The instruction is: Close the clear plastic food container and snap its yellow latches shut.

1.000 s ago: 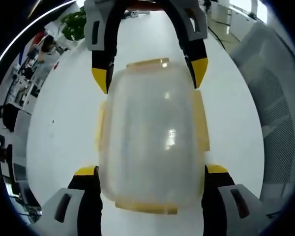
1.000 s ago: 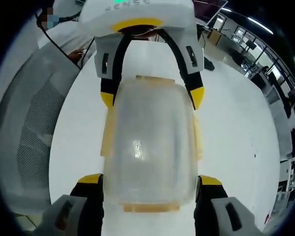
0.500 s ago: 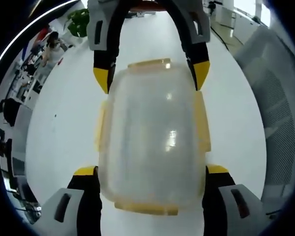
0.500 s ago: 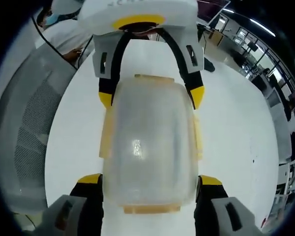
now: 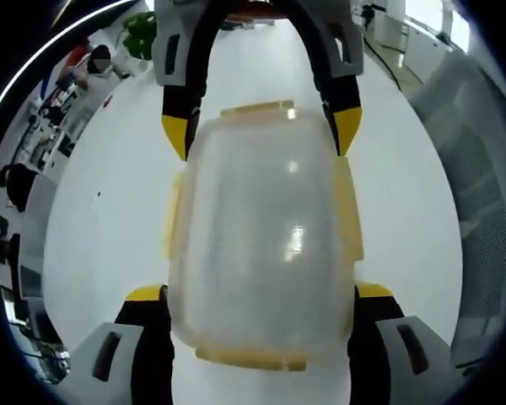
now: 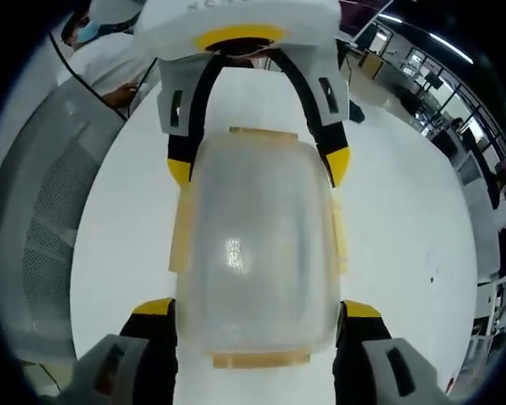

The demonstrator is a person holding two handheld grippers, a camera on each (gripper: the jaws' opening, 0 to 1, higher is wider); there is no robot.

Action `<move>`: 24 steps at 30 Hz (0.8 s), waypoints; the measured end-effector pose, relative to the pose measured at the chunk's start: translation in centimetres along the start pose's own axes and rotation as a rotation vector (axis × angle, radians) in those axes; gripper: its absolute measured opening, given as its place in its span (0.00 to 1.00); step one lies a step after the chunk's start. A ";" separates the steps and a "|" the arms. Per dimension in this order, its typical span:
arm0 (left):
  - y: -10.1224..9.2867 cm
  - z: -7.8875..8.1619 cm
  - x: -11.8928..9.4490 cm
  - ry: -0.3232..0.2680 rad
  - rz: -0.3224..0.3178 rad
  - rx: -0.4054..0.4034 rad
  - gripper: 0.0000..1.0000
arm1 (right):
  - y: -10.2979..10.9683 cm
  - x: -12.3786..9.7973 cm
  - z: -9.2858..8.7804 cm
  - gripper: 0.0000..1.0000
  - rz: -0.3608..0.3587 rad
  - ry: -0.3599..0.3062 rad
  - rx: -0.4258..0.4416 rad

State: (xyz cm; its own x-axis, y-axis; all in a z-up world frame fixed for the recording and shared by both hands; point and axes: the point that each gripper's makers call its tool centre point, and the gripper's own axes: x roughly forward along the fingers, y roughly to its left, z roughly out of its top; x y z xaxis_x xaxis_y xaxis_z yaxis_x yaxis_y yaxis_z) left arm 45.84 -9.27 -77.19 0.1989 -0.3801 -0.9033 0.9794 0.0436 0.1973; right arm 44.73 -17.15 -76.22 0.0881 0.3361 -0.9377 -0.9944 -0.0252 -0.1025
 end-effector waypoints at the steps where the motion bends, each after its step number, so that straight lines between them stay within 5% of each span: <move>1: 0.1 0.0 0.0 -0.001 0.000 -0.001 0.84 | -0.1 0.0 0.0 0.76 0.000 0.001 -0.001; 24: 2.4 -0.2 0.5 0.000 -0.003 -0.009 0.84 | -2.6 0.4 0.0 0.77 -0.010 0.006 -0.001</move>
State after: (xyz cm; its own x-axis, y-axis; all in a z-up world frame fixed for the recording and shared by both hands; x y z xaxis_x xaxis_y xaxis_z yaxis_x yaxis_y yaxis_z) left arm 48.34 -9.17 -77.24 0.1961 -0.3806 -0.9037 0.9802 0.0510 0.1912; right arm 47.31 -16.99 -76.33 0.0981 0.3310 -0.9385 -0.9934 -0.0232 -0.1120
